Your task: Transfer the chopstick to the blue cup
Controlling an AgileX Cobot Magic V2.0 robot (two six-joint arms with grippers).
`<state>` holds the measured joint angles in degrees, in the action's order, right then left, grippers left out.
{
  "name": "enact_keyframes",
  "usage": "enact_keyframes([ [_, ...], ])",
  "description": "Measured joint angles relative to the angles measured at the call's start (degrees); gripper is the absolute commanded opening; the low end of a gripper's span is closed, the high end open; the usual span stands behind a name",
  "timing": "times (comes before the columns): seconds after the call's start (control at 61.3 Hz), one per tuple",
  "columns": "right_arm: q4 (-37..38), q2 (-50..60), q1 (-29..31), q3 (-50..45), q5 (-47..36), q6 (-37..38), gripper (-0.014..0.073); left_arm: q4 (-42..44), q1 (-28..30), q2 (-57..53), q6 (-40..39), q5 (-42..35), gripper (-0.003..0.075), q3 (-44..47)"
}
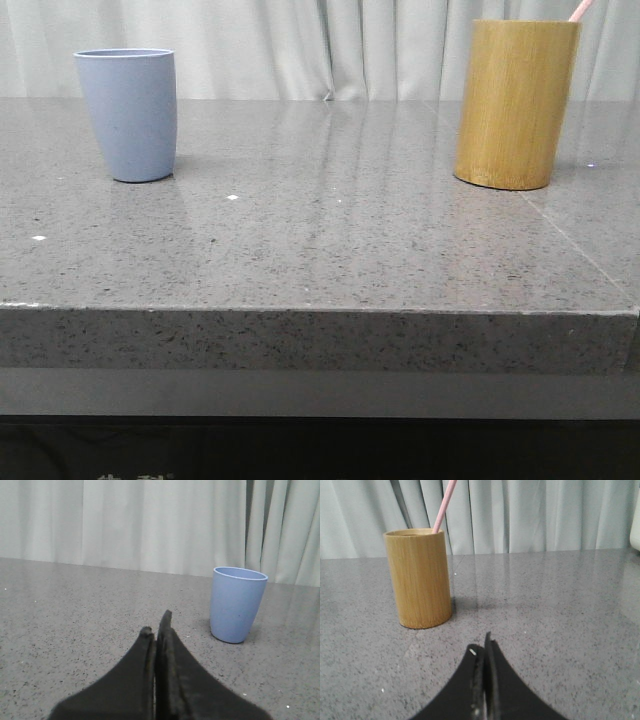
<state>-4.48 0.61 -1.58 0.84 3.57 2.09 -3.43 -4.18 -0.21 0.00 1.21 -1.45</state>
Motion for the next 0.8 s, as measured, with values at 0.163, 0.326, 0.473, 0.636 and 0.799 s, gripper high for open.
enact_keyframes([
  [0.163,0.00,0.00,0.00,10.06,6.95,0.00,-0.0067,0.00,0.00,0.00,0.00,7.72,-0.0019,-8.75],
  [0.326,0.00,-1.66,0.00,22.69,15.69,0.00,-0.0067,0.00,0.00,0.00,0.00,18.36,-0.0019,-20.69],
  [0.473,1.51,-7.98,0.00,32.96,24.15,0.00,-0.0067,0.00,0.00,2.81,0.00,27.28,-0.0019,-30.74],
  [0.636,1.84,-15.70,0.00,41.65,32.90,0.00,-0.0067,0.00,0.00,10.27,0.00,35.14,-0.0019,-39.29],
  [0.799,1.84,-22.42,0.00,44.54,38.60,0.00,-0.0067,0.00,0.00,18.14,0.00,40.21,-0.0019,-43.43],
])
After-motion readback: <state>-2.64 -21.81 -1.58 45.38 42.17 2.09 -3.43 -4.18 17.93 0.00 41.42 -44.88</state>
